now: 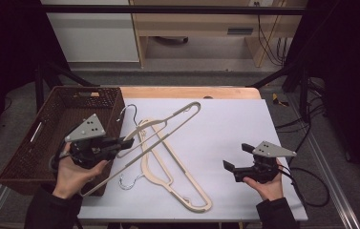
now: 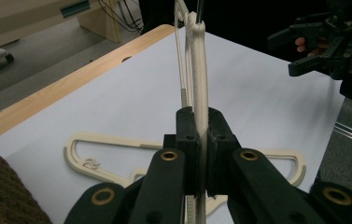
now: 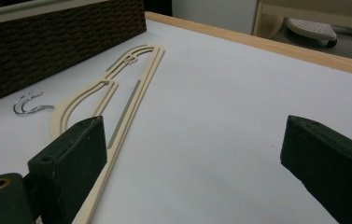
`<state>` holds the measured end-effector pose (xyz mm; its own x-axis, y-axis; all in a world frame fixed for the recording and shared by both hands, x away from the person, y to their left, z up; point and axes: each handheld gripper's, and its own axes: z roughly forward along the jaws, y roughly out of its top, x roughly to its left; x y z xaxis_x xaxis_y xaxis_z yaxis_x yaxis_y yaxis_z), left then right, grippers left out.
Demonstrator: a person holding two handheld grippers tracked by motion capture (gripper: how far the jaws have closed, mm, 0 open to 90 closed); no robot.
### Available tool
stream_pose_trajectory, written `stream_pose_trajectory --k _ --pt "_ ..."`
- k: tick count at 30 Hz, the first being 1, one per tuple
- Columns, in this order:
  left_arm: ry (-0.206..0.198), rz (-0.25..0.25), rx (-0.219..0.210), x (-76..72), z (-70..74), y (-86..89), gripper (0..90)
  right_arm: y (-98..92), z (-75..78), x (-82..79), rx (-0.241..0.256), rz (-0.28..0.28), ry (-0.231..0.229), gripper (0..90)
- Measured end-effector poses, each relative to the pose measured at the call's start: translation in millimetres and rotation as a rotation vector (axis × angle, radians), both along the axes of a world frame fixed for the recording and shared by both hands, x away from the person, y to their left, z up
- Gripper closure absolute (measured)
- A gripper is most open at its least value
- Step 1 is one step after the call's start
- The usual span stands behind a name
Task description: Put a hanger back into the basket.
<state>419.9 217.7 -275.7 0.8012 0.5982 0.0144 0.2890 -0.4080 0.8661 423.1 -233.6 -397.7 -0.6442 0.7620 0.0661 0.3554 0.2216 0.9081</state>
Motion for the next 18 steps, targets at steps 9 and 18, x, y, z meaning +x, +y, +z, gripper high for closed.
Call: stream_pose_trajectory --k 9,18 --pt "-0.018 0.027 -0.012 27.4 16.8 33.0 85.9 -0.5 -1.9 1.0 -0.008 -0.005 0.004 7.1" --pt "-0.040 0.096 0.009 52.9 23.5 72.4 85.9 0.1 -3.2 2.1 -0.014 -0.003 0.007 6.2"
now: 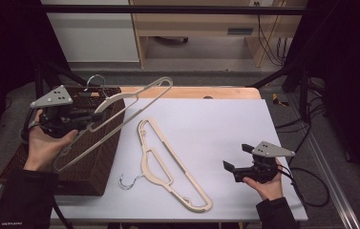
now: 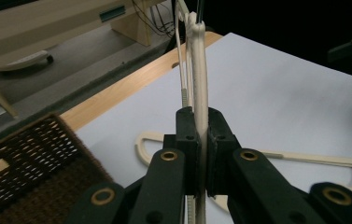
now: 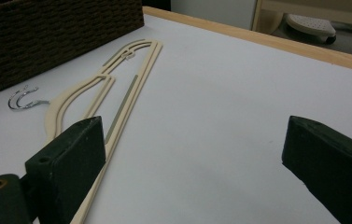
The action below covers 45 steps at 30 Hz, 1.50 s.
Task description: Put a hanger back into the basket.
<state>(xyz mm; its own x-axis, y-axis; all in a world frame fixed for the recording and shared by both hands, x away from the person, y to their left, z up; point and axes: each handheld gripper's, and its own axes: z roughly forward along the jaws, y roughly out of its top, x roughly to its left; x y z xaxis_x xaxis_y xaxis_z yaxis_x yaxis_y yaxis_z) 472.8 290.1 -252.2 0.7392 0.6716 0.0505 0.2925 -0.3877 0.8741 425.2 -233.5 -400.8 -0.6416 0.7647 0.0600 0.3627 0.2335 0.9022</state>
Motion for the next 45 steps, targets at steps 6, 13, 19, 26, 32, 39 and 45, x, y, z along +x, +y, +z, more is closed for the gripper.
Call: stream_pose_trajectory --k 6,13,19,26,32,39,45 --pt "-0.006 0.047 0.010 11.4 -4.0 28.3 85.9 -0.1 -0.3 0.3 -0.001 -0.001 0.002 6.0" --pt "0.005 0.101 0.025 22.8 -10.0 59.4 85.9 1.8 -2.8 1.8 -0.011 0.008 0.012 5.8" --pt "0.041 0.158 0.045 32.2 -23.4 87.3 85.9 1.4 -2.8 2.1 -0.012 0.009 0.011 5.8" --pt "0.058 0.200 0.039 29.3 -35.5 109.9 85.9 2.2 -3.4 2.5 -0.012 0.006 0.011 5.8" --pt "0.075 0.232 0.051 27.1 -46.7 123.9 85.9 2.4 -3.6 2.7 -0.014 0.007 0.009 5.9" --pt "0.117 0.269 0.076 28.2 -68.5 129.9 85.9 3.3 -4.4 2.8 -0.019 0.008 0.017 5.9" --pt "0.166 0.306 0.121 35.4 -94.7 127.1 85.6 4.1 -5.1 3.1 -0.020 0.010 0.015 5.9"
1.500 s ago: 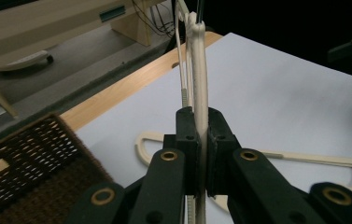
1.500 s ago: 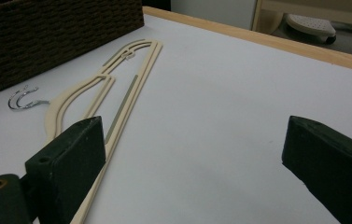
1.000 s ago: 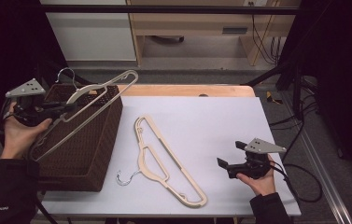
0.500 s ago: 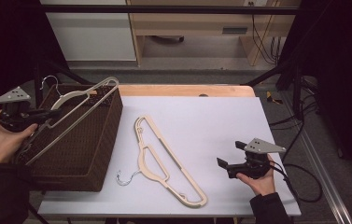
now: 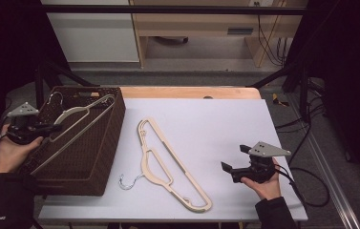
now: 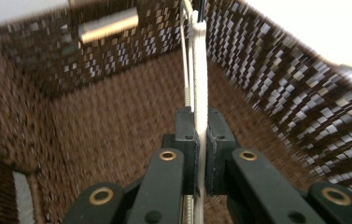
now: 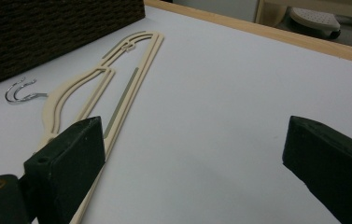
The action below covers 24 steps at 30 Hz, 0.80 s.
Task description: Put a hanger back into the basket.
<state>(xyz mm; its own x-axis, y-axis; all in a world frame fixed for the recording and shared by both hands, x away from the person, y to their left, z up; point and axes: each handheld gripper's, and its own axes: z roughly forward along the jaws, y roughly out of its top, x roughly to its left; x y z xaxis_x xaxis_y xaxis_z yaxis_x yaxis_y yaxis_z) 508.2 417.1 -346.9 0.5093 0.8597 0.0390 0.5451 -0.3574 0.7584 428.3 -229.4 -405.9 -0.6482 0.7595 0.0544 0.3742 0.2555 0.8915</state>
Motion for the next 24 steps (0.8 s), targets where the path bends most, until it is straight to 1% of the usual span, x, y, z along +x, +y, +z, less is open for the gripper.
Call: stream_pose_trajectory --k 3,4,7,8,9,10,11,12,13,14,15,17,18,21,22,24 --pt "0.024 0.032 0.033 4.5 -10.0 -3.3 85.3 -0.1 0.0 -0.1 -0.001 -0.002 0.002 5.9" --pt "0.039 0.042 0.032 5.4 -12.5 -3.2 85.1 0.0 -0.1 -0.1 -0.001 -0.002 0.002 5.9" --pt "0.070 0.084 0.038 6.2 -19.3 1.6 84.2 0.1 -0.2 -0.1 0.000 0.000 0.004 6.0" --pt "0.084 0.106 0.040 6.1 -21.7 4.1 83.6 0.4 -0.2 -0.1 0.000 0.000 0.006 6.0" --pt "0.099 0.126 0.053 6.1 -24.2 6.9 83.0 0.6 -0.6 0.1 -0.001 0.000 0.006 6.0" --pt "0.113 0.144 0.056 5.9 -27.3 9.1 82.7 0.8 -0.8 0.2 -0.002 0.002 0.008 6.0" --pt "0.121 0.166 0.057 5.5 -29.8 11.4 82.2 1.3 -1.2 0.4 -0.002 0.002 0.009 6.0" --pt "0.124 0.180 0.041 4.8 -31.1 14.3 81.9 1.7 -1.6 0.8 -0.004 0.003 0.008 6.0" --pt "0.127 0.183 0.031 4.0 -31.2 17.7 81.4 2.3 -2.4 1.2 -0.009 0.008 0.011 6.0" --pt "0.129 0.199 0.025 3.3 -31.5 19.1 80.6 3.2 -2.7 1.1 -0.005 0.002 0.016 6.0" --pt "0.143 0.197 0.052 2.3 -30.3 21.5 80.6 3.2 -2.7 1.1 -0.005 0.002 0.016 6.0" --pt "0.140 0.227 0.067 -0.3 -28.4 23.2 75.9 4.1 -3.4 1.5 -0.004 0.004 0.019 6.0" --pt "0.132 0.235 0.067 -2.4 -26.8 24.2 75.5 4.4 -3.6 1.6 -0.005 0.008 0.020 6.0" --pt "0.101 0.243 0.044 -10.0 -21.5 25.2 70.3 4.8 -3.9 1.6 -0.007 0.008 0.022 5.9" --pt "0.092 0.240 0.041 -12.7 -19.5 24.5 66.3 4.4 -3.7 1.9 -0.004 0.011 0.018 6.0" --pt "0.072 0.237 0.039 -18.0 -15.3 22.3 65.6 4.5 -3.5 1.8 -0.002 0.010 0.018 6.0"
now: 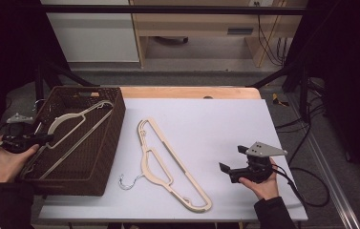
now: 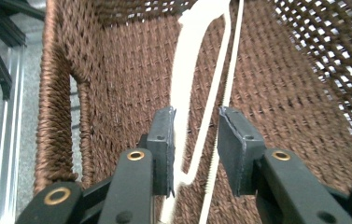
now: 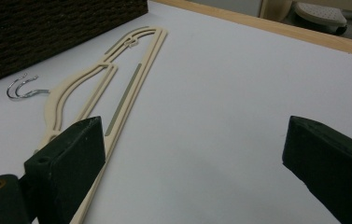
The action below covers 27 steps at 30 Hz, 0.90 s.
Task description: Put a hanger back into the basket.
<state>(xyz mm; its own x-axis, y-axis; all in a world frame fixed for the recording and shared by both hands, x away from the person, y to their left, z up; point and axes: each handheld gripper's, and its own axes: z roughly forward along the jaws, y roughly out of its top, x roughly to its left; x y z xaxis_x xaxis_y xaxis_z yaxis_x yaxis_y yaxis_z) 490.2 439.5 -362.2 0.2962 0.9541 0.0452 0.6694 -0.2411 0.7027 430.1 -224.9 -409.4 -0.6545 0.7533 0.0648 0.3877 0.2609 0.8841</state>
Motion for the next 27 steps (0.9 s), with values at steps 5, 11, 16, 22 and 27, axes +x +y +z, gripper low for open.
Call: stream_pose_trajectory --k 5,11,16,22,27 --pt "-0.063 0.013 -0.022 -11.3 6.2 -9.4 56.3 -0.2 2.0 -0.9 0.004 -0.002 -0.011 6.1" --pt "-0.140 -0.028 -0.071 -27.4 9.1 -30.9 50.1 0.5 4.8 -2.6 0.009 0.001 -0.019 6.2" --pt "-0.211 -0.097 -0.133 -41.5 14.7 -55.5 41.7 1.0 8.4 -4.3 0.014 0.003 -0.029 6.2" --pt "-0.284 -0.205 -0.205 -53.2 18.5 -96.4 27.7 3.5 9.4 -3.7 0.013 0.003 -0.035 6.2" --pt "-0.312 -0.294 -0.272 -62.6 13.7 -128.0 18.4 6.8 10.6 -4.6 0.013 0.013 -0.037 6.1"
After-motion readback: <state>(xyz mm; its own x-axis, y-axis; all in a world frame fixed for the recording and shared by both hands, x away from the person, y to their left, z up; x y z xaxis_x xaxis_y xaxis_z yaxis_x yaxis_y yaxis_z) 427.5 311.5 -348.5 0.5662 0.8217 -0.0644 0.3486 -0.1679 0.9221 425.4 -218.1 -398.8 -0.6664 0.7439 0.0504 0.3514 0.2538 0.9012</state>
